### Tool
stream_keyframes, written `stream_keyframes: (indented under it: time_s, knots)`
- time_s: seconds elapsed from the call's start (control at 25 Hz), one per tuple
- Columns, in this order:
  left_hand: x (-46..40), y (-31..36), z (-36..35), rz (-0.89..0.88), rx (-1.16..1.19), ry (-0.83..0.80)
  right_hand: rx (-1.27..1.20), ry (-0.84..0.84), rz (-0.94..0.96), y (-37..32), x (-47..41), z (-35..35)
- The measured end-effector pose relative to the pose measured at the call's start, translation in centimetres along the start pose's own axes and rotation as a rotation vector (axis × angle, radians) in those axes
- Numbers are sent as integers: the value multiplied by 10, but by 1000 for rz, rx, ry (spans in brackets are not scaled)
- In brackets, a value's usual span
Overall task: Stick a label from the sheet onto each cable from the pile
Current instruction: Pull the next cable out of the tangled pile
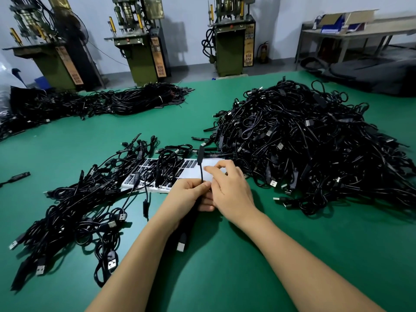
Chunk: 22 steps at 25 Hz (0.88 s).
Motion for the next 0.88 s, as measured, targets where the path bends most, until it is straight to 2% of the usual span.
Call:
stream_keyframes:
  time_s: [0.16,0.24,0.44,0.56,0.68,0.88]
  knots:
    - [4,3,-3,-76,-152,10,145,-81,-23,2,-2,-4]
    - [4,2,-1,-100,-172,28,93,-125,-71,3,-4,-5]
    - [2,2,1,2,-100,-130,-535,-71,-367,14,-10,-1]
    - [2,1,-2,-7,-216,-185,-643,-24,-365,16,-12,2]
    - [2,1,-3,-58,-223,-113,-637,0,-345,19,-12,3]
    - [2,0,2,-154,-288,96,-565,-63,-314,17,-10,1]
Point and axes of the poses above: each hand's wrist, its own x-axis away from the middle knuckle, its own z-axis out of the back of the hand, y = z × x, the point moved 2 cm from there along -x, towards the middle knuckle, and after that the axes turned 4 degrees about x, right-handed, at the moved point
